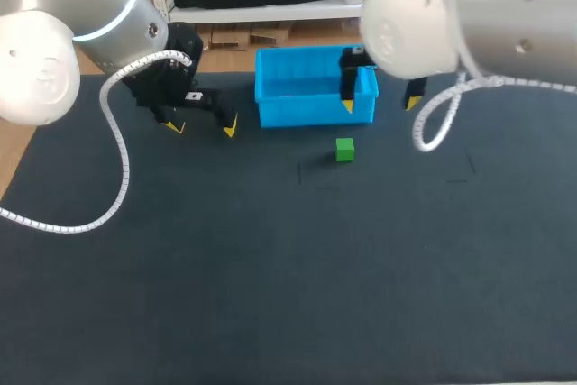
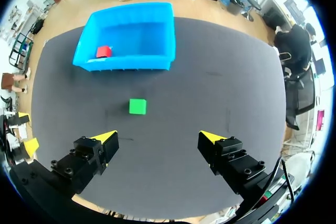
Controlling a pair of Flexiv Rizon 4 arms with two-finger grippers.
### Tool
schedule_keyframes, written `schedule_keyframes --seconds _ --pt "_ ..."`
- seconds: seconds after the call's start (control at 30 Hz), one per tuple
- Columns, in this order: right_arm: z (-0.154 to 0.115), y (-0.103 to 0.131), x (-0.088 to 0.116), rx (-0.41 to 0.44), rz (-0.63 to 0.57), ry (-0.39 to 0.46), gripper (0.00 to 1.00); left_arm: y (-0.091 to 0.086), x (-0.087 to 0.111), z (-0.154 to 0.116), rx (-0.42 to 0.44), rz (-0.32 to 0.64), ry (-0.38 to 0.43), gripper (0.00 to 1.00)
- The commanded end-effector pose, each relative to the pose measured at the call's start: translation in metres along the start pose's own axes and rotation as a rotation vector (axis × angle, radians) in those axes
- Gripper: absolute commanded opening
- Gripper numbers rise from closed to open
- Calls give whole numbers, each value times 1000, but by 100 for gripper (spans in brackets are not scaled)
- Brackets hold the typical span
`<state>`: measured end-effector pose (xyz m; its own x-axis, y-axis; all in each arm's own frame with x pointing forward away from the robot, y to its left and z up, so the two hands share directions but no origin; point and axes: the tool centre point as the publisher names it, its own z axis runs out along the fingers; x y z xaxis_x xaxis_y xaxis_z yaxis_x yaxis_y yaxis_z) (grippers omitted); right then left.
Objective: Use the left arm to pick the red cube and place it into the blue plastic box first, then use the right arm to grasp the green cube and put it into the same blue plastic box after the first action is fully finished.
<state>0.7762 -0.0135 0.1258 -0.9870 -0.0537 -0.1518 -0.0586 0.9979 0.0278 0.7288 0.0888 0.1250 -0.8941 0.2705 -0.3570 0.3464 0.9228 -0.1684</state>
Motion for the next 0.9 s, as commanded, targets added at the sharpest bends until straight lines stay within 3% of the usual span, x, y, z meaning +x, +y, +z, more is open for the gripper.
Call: schedule_keyframes --seconds 0.03,0.4,0.9 --pt "15 6 -1 -9 -1 -35 100 1 -1 1 4 2 0 100" --pt "49 17 -5 -44 -42 -56 100 1 -1 1 4 2 0 100" --pt "88 30 -16 -40 -90 -1 100 1 -1 1 4 2 0 100"
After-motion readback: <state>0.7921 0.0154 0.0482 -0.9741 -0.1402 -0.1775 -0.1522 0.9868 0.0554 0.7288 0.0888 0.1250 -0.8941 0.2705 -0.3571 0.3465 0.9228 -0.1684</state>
